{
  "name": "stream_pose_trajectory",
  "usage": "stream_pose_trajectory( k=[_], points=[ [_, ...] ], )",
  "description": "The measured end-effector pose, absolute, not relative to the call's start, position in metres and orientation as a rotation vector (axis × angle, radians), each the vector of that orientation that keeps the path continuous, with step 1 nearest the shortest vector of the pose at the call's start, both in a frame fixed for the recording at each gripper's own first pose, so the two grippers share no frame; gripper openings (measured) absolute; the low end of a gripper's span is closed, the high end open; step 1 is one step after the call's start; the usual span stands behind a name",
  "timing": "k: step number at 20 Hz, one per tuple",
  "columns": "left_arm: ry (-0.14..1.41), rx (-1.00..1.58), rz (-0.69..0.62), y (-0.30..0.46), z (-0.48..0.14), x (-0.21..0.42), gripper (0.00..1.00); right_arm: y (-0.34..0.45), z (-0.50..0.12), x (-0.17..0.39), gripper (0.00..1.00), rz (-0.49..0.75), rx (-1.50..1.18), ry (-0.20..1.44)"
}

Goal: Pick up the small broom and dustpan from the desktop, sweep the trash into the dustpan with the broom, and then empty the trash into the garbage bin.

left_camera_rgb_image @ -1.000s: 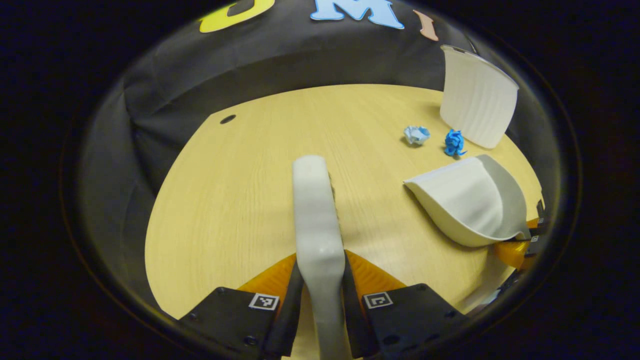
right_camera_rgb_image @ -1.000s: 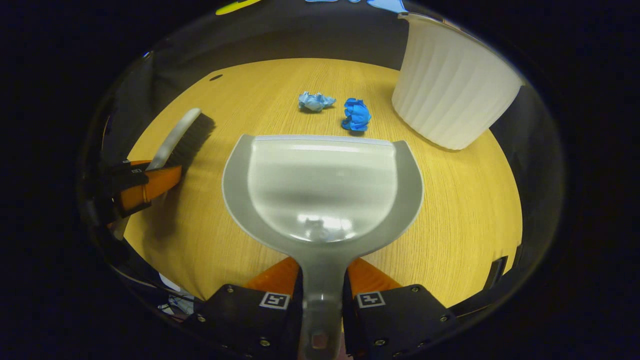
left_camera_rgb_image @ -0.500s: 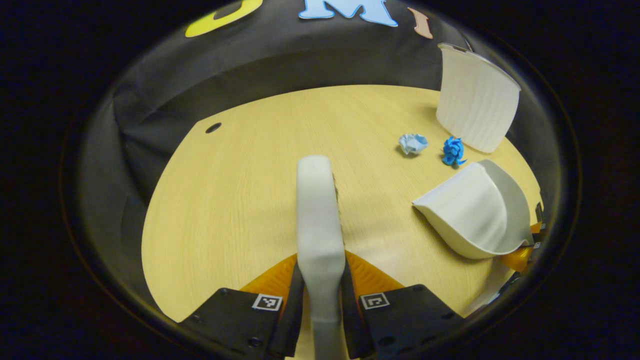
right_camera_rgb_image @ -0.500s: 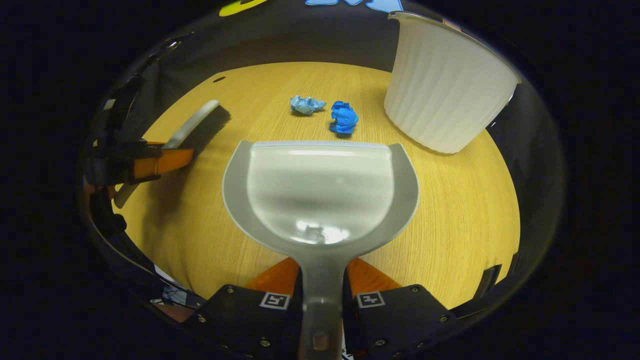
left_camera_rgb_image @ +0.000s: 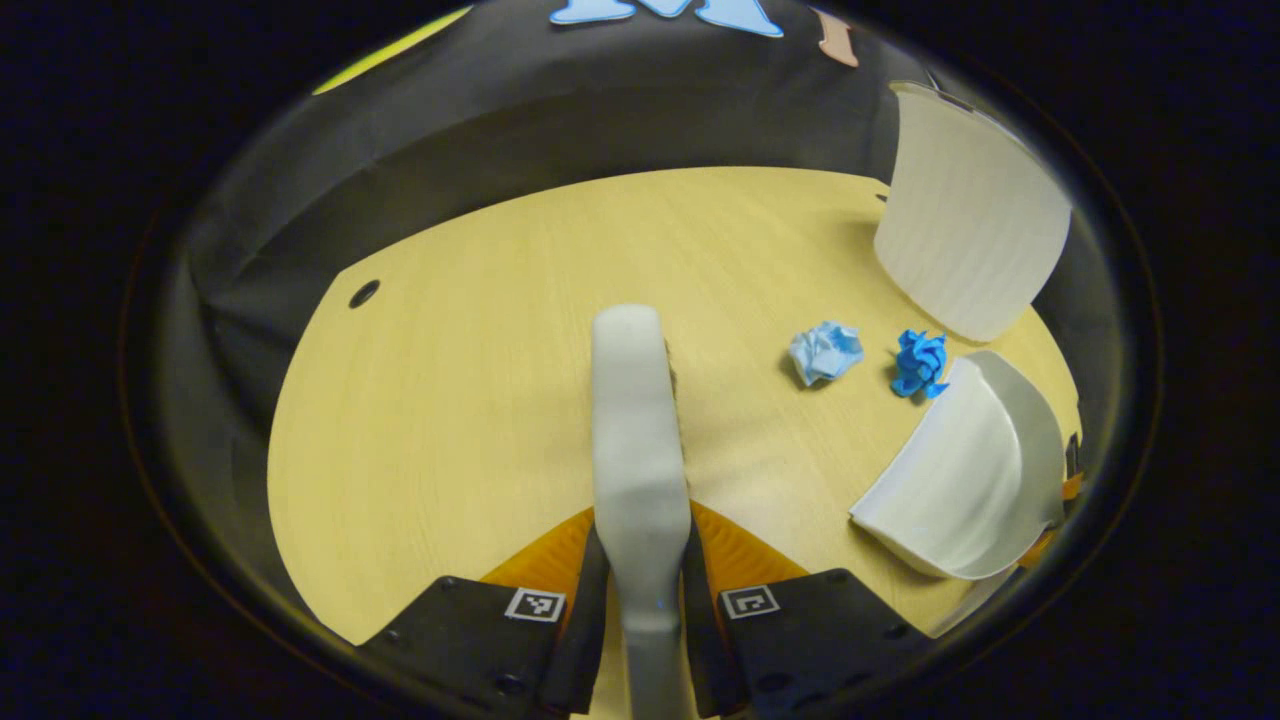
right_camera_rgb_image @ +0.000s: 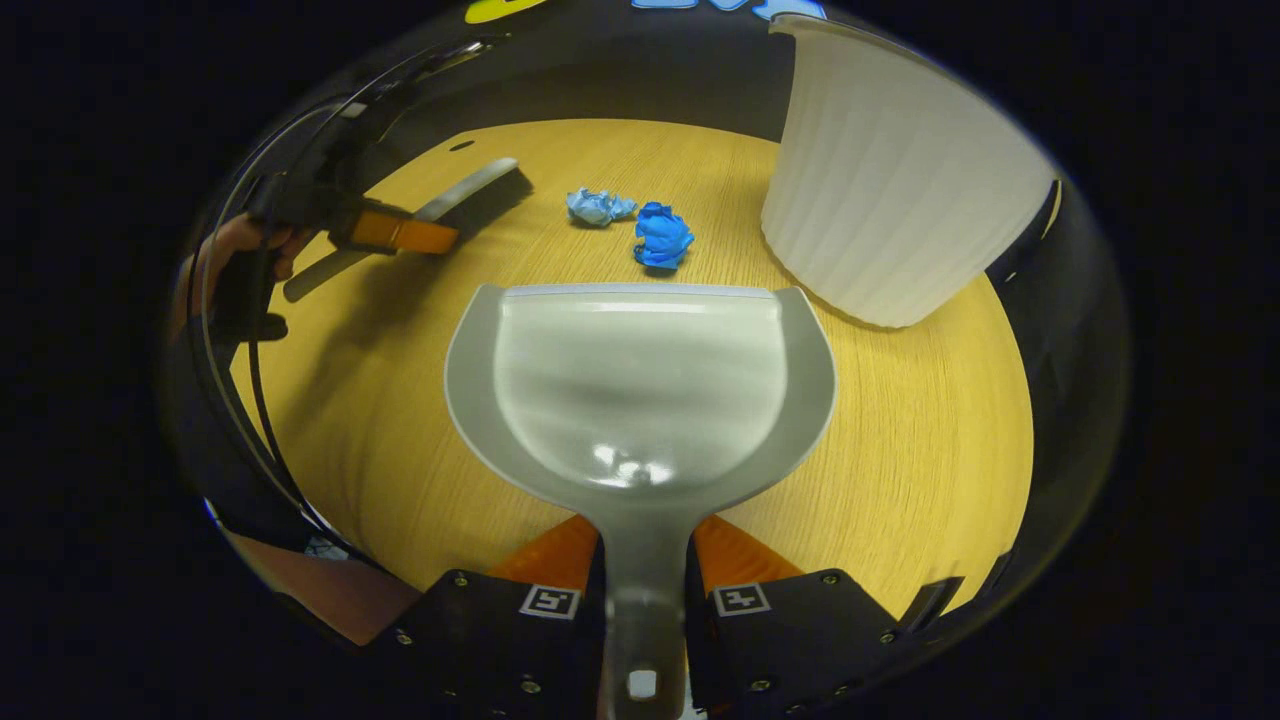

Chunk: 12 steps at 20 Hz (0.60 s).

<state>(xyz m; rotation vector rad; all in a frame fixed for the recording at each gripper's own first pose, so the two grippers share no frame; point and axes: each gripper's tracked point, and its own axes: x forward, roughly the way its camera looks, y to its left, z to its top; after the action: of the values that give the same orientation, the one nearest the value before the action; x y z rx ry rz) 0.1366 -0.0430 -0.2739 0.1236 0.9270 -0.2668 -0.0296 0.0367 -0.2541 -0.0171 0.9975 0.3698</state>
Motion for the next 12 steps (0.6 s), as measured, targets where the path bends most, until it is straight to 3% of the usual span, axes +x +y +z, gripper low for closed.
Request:
stream_pose_trajectory(
  k=[3, 6, 7, 12],
  points=[
    [0.934, 0.179, -0.324, -0.061, -0.274, 0.153, 0.41, 0.03, -0.253, -0.028, 0.34, 0.396, -0.036, 1.009],
    [0.933, 0.224, -0.393, -0.082, -0.274, 0.164, 0.44, 0.026, -0.253, -0.027, 0.3, 0.416, -0.053, 1.009],
    [0.928, 0.235, -0.415, -0.087, -0.274, 0.166, 0.41, 0.025, -0.253, -0.026, 0.34, 0.423, -0.058, 1.008],
    [0.937, 0.299, -0.55, -0.114, -0.27, 0.166, 0.44, 0.019, -0.255, -0.022, 0.34, 0.448, -0.077, 0.999]
  ],
)
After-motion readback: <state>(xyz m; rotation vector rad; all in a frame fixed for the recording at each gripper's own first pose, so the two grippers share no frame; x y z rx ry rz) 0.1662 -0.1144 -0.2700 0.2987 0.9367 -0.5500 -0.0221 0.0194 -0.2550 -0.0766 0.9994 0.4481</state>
